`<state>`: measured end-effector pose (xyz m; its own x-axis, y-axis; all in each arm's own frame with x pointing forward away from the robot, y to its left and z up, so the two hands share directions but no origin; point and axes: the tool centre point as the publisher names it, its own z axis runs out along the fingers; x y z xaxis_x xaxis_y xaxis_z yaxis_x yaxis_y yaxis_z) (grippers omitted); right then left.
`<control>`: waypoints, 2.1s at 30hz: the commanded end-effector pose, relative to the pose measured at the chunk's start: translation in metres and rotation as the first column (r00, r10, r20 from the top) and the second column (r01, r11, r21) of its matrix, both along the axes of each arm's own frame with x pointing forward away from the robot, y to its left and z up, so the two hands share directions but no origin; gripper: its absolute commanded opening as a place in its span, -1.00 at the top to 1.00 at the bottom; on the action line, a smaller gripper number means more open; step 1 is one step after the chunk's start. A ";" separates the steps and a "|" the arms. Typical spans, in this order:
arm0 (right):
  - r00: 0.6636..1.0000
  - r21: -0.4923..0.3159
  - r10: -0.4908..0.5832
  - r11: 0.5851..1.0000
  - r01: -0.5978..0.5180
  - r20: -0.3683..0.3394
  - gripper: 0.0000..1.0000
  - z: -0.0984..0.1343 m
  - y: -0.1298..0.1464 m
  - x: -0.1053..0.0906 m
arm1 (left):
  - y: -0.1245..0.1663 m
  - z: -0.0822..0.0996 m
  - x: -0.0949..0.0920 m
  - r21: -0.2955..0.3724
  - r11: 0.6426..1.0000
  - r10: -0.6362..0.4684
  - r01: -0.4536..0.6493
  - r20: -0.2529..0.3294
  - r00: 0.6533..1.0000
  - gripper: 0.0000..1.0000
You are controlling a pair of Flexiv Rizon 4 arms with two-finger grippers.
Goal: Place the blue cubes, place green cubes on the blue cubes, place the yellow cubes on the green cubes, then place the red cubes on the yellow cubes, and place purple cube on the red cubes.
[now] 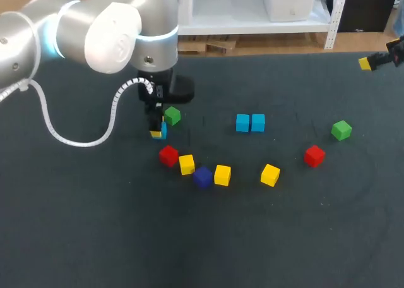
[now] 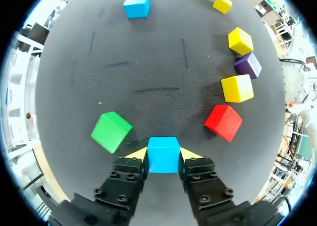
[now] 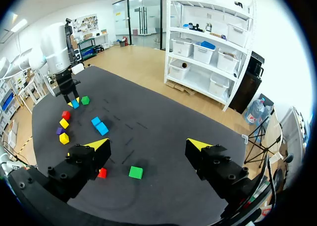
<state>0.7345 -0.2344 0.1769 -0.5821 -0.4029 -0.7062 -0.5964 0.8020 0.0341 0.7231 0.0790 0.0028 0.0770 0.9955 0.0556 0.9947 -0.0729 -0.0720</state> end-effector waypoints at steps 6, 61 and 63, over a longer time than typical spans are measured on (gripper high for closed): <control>1.000 0.004 0.005 1.000 -0.005 -0.002 -1.00 0.000 -0.001 0.000 | -0.020 0.053 -0.001 -0.023 0.998 0.054 -0.052 0.066 0.996 1.00; 1.000 0.004 0.005 1.000 -0.005 -0.002 -1.00 0.000 -0.001 0.000 | -0.156 0.004 0.030 -0.006 1.000 -0.023 0.023 -0.028 0.999 1.00; 1.000 0.004 0.005 1.000 -0.005 -0.002 -1.00 0.000 -0.001 0.000 | -0.157 0.002 0.029 -0.003 1.000 -0.015 0.015 -0.031 0.999 1.00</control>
